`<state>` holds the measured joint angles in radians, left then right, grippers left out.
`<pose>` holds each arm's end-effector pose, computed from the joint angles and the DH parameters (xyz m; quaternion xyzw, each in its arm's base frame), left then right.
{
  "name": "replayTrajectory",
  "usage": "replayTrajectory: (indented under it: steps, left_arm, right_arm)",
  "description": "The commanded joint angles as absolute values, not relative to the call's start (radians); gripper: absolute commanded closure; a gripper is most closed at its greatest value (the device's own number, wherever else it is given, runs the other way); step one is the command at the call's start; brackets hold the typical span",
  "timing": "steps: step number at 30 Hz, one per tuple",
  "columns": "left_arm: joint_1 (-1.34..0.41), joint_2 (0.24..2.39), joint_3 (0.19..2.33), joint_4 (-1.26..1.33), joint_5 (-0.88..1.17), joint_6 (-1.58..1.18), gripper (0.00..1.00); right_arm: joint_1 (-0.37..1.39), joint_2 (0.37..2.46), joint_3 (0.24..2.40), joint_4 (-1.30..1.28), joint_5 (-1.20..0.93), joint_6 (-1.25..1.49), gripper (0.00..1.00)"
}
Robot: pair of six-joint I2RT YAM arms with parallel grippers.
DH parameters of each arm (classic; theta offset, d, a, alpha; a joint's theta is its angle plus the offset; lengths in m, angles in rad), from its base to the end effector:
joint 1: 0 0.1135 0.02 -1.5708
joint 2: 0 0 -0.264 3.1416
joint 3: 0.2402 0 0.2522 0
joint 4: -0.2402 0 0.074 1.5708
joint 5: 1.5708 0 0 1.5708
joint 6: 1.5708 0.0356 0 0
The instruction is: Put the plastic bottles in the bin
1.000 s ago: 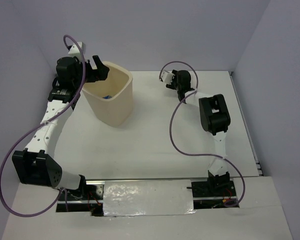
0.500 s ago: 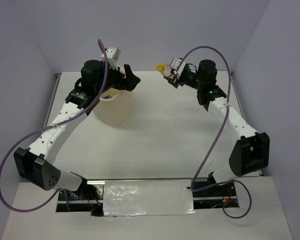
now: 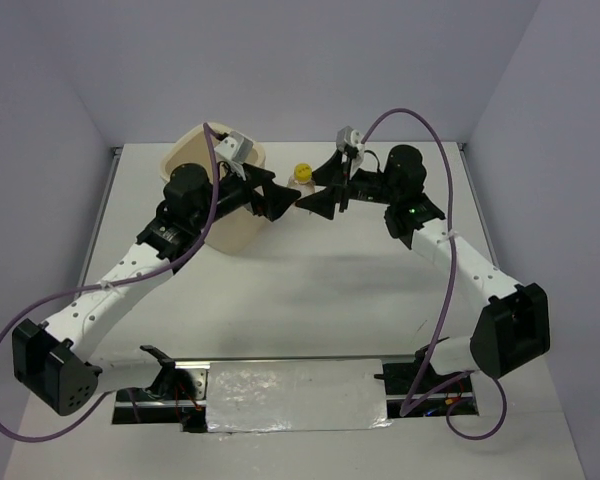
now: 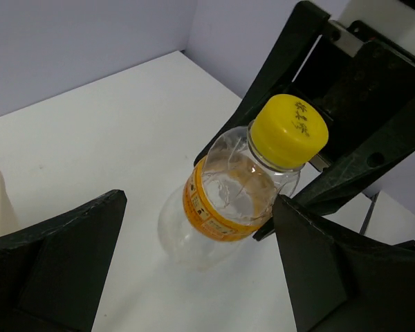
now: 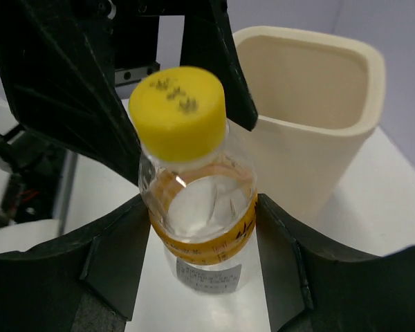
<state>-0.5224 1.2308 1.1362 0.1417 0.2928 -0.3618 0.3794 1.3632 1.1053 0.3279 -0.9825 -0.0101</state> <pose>0.2457 -0.1533 0.4041 0.1600 0.6722 -0.3973 0.6039 0.2782 0.1428 0.3739 -0.4549 0.5232 0.4346 0.5749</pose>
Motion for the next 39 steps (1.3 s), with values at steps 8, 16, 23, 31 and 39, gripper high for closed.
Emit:
replayTrajectory:
  steps: [8,16,23,31,39]
  left_arm:
    - [-0.535,1.177,1.04,0.351,0.236,-0.353,0.01]
    - [-0.54,1.181,1.029,0.394,0.267,-0.362,0.01]
    - [-0.555,1.152,1.037,0.347,0.187,-0.281,0.01]
    - [-0.572,1.071,1.006,0.364,0.235,-0.132,0.01]
    - [-0.578,1.149,1.094,0.31,0.222,-0.121,0.01]
  right_arm:
    - [0.471,1.299,1.1,0.284,-0.988,0.071,0.82]
    - [0.495,1.327,1.158,0.144,-0.862,0.012,0.82]
    - [0.495,1.341,1.183,0.114,-0.845,0.021,0.82]
    - [0.497,1.393,1.273,-0.035,-0.873,-0.031,0.81]
    - [0.499,1.374,1.27,-0.086,-0.899,-0.113,0.8]
